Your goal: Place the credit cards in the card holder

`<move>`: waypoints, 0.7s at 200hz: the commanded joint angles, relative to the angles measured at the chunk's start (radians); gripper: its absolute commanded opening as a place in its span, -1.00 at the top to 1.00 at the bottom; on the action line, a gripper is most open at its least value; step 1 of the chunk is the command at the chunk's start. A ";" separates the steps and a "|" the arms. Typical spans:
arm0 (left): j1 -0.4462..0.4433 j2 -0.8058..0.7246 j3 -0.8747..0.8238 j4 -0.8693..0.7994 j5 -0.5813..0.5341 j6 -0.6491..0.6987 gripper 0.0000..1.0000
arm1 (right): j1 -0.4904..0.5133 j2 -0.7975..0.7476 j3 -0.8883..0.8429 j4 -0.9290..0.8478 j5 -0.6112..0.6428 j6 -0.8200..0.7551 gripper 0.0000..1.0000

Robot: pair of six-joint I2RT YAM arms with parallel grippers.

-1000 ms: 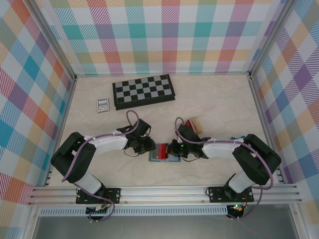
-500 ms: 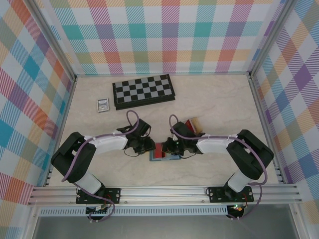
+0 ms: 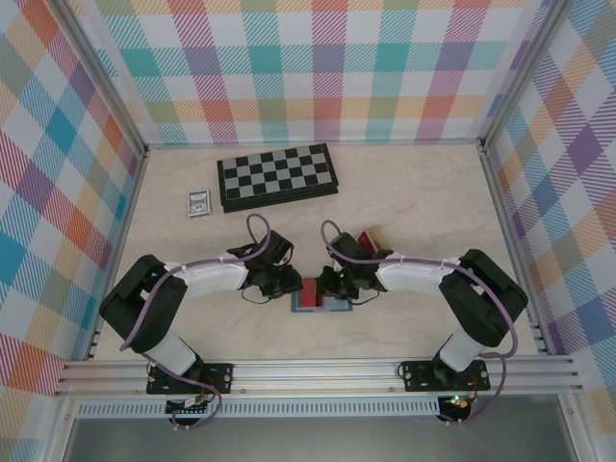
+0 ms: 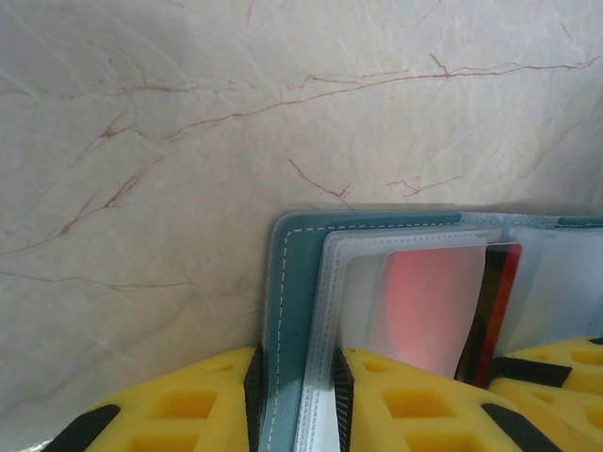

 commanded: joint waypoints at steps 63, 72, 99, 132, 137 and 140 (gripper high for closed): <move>-0.013 0.022 0.012 -0.012 -0.003 0.004 0.46 | 0.008 0.066 0.067 0.041 -0.104 -0.056 0.74; -0.013 0.017 0.015 -0.023 -0.014 0.007 0.46 | 0.008 0.059 0.073 0.033 -0.112 -0.075 0.73; -0.013 -0.011 0.027 -0.098 -0.072 0.021 0.46 | 0.008 0.017 0.116 -0.171 0.038 -0.093 0.61; -0.014 -0.055 0.018 -0.155 -0.149 0.012 0.46 | 0.008 -0.021 0.109 -0.290 0.129 -0.137 0.57; -0.014 -0.065 0.013 -0.159 -0.160 0.007 0.44 | 0.008 -0.037 0.102 -0.288 0.130 -0.142 0.56; -0.014 -0.071 0.010 -0.161 -0.166 0.004 0.44 | 0.008 -0.048 0.097 -0.286 0.131 -0.144 0.56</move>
